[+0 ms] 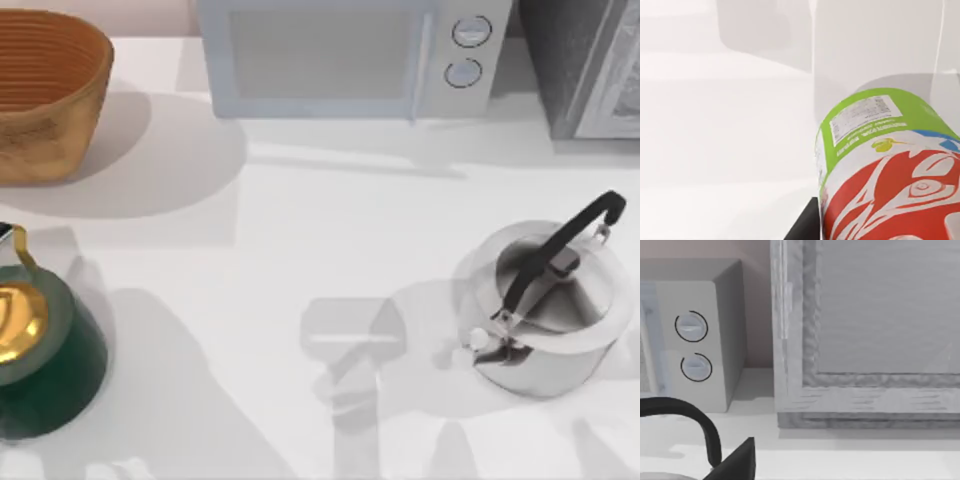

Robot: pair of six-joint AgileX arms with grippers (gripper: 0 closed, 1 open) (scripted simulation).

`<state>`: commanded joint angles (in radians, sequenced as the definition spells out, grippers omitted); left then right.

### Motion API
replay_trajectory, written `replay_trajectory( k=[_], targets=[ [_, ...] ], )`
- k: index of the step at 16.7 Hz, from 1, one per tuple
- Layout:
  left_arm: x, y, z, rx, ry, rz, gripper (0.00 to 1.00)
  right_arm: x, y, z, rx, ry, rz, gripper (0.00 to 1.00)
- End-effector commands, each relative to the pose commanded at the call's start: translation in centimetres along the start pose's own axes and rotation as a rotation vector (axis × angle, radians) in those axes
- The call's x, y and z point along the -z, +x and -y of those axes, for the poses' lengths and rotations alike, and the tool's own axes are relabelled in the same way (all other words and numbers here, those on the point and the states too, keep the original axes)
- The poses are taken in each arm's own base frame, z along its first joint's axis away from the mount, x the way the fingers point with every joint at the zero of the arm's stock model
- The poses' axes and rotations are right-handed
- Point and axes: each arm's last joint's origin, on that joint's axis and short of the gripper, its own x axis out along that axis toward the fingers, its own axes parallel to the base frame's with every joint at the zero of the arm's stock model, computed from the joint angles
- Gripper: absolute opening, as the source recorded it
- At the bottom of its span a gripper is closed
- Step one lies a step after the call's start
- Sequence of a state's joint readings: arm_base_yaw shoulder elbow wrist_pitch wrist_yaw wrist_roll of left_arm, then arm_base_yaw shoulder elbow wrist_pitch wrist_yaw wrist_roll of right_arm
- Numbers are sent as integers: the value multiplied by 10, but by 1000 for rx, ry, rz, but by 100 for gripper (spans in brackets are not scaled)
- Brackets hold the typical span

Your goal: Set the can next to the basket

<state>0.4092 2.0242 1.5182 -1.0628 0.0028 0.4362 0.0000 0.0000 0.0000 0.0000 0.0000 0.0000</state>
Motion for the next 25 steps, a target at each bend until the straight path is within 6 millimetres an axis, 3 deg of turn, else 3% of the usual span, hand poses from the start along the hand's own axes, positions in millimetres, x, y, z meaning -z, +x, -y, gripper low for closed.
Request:
replay_trajectory(
  k=[10,20,25],
  targets=[
    [0,0,0,0,0,0,98,0,0,0,0,0,0,100],
    [0,-1,0,0,1,0,100,0,0,0,0,0,0,100],
    [-1,-32,0,3,2,-6,100,0,0,0,0,0,0,100]
  ],
)
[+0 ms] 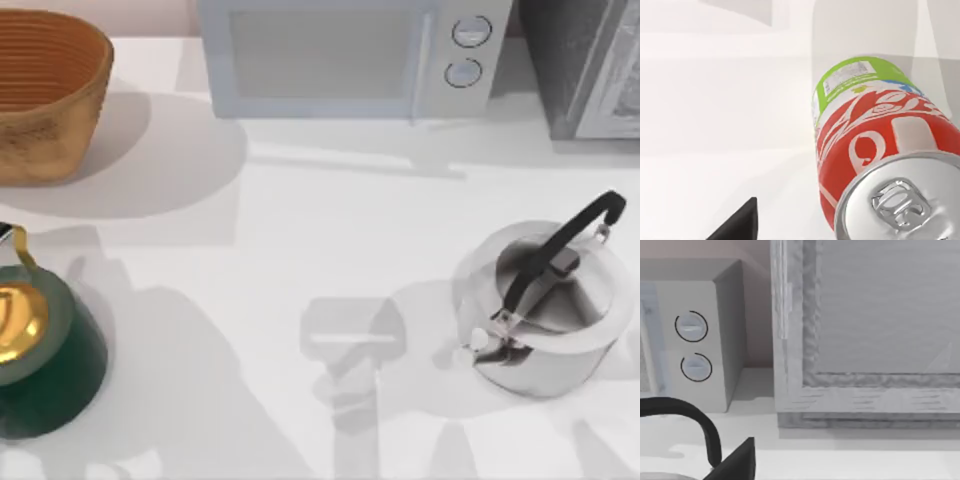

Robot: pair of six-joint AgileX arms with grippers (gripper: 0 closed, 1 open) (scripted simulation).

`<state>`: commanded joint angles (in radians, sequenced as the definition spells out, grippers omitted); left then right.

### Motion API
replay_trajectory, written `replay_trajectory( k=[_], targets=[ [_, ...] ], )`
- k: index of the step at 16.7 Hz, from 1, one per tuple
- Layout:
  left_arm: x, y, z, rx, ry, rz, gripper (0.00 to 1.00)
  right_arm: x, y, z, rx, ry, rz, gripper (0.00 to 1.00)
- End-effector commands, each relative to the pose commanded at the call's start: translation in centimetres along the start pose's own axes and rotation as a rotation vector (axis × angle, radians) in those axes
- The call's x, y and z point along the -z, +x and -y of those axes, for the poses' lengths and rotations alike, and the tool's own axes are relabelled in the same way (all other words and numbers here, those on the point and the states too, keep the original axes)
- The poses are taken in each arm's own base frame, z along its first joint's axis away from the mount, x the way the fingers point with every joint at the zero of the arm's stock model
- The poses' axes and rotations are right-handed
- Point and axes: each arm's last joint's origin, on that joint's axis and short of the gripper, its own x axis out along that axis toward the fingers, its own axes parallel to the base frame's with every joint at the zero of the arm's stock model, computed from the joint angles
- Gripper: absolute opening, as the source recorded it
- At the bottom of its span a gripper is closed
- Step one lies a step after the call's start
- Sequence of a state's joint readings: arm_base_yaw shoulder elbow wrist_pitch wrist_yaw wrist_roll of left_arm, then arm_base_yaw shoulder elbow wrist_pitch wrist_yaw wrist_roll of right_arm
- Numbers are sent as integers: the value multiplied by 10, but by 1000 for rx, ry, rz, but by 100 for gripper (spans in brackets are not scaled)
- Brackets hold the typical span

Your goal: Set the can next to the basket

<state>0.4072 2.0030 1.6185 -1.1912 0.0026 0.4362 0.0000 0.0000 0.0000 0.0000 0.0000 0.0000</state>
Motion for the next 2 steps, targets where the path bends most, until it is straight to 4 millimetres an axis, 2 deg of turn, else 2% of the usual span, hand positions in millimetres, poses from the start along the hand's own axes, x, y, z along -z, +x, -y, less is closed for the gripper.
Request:
replay_trajectory(
  k=[2],
  targets=[
    [1,-8,0,-3,-1,7,100,0,0,0,0,0,0,100]
  ],
)
